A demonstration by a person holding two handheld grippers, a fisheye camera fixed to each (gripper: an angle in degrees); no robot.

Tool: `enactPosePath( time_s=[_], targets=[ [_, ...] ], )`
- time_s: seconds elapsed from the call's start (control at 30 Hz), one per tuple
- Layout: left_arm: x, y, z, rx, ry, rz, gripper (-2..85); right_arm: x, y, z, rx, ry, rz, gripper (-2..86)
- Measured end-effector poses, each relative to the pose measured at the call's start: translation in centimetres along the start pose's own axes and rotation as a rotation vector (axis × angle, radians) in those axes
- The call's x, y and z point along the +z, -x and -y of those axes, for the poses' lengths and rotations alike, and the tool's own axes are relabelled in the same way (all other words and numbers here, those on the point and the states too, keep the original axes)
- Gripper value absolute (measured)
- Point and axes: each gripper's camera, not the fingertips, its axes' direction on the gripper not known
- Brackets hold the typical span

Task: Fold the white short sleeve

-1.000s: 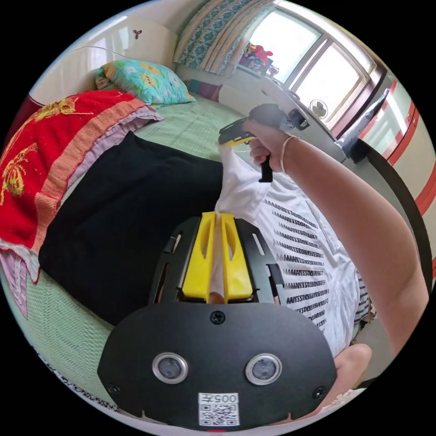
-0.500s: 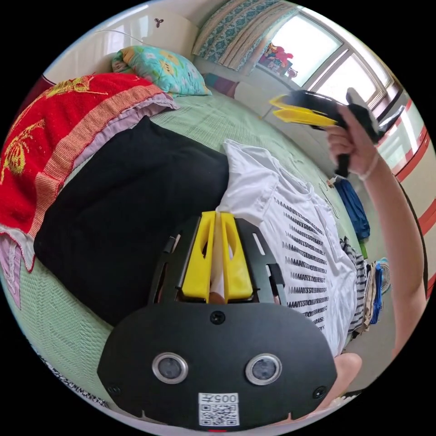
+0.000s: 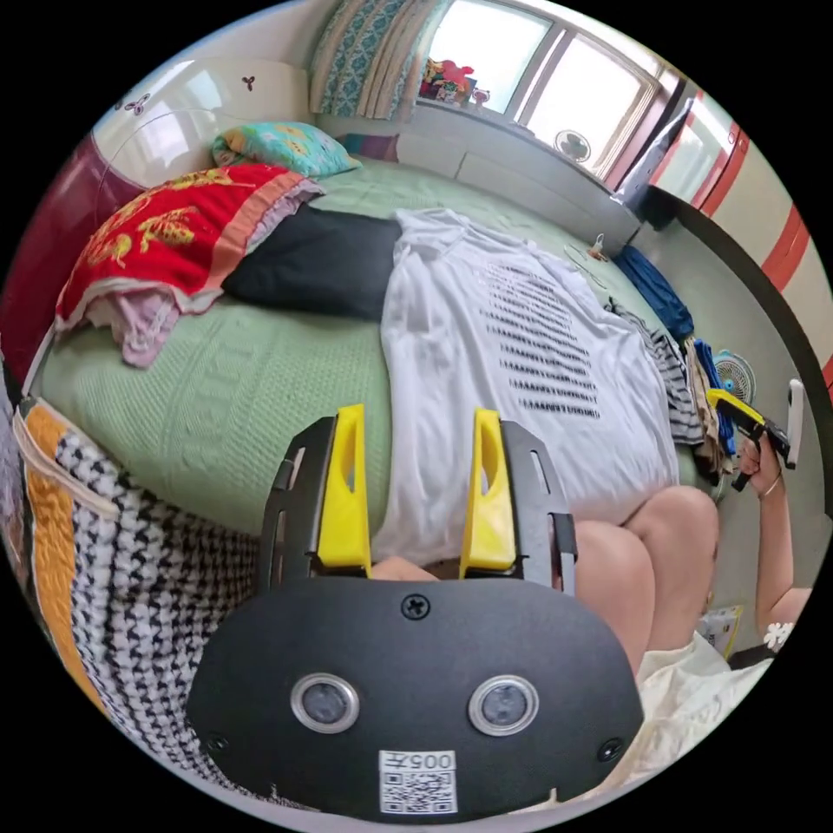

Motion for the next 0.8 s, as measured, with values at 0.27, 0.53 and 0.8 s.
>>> enactPosePath(
  time_s=[0.27, 0.53, 0.8],
  targets=[
    [0.6, -2.8, -1.9, 0.002, 0.025, 0.103, 20.7, 3.6, 0.7, -10.3, 0.192, 0.109, 0.001, 9.4],
    [-1.0, -6.2, -0.5, 0.023, 0.103, 0.197, 10.8, 1.6, 3.7, -12.5, 0.216, 0.115, -0.045, -0.3],
    [-13.3, -8.8, 3.7, 0.089, -0.011, 0.090, 2.5, -11.8, 0.8, -9.7, 0.207, -0.122, 0.069, -1.6]
  ],
)
